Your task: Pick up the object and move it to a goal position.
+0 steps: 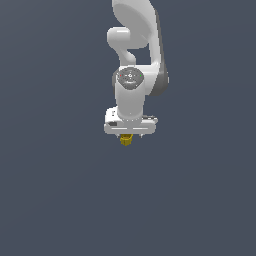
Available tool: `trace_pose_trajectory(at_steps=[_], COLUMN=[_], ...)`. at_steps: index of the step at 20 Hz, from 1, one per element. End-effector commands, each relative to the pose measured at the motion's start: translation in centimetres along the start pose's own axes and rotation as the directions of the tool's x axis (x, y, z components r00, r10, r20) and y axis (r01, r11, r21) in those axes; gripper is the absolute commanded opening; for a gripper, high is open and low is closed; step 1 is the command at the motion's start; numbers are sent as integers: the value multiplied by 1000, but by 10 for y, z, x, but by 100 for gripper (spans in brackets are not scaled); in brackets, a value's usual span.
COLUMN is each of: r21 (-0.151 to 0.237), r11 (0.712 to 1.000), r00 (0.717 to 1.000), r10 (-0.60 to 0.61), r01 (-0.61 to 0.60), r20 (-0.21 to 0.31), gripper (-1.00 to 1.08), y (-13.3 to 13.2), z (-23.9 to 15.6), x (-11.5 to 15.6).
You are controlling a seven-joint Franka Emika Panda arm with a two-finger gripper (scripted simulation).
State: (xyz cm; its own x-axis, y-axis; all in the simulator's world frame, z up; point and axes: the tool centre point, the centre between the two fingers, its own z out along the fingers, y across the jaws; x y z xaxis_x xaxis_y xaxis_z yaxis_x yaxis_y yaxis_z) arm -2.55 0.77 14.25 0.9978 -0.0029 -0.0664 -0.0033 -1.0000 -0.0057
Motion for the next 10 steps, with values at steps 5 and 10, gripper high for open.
trace_pose_trajectory(at_steps=[5, 10], r21=[6, 20], r11=[1000, 999], r00=[1000, 999], r10=[9, 29], r01=[-9, -29], r20=[-6, -20], gripper=[100, 100], y=[4, 13], z=[-4, -14], x=[3, 8])
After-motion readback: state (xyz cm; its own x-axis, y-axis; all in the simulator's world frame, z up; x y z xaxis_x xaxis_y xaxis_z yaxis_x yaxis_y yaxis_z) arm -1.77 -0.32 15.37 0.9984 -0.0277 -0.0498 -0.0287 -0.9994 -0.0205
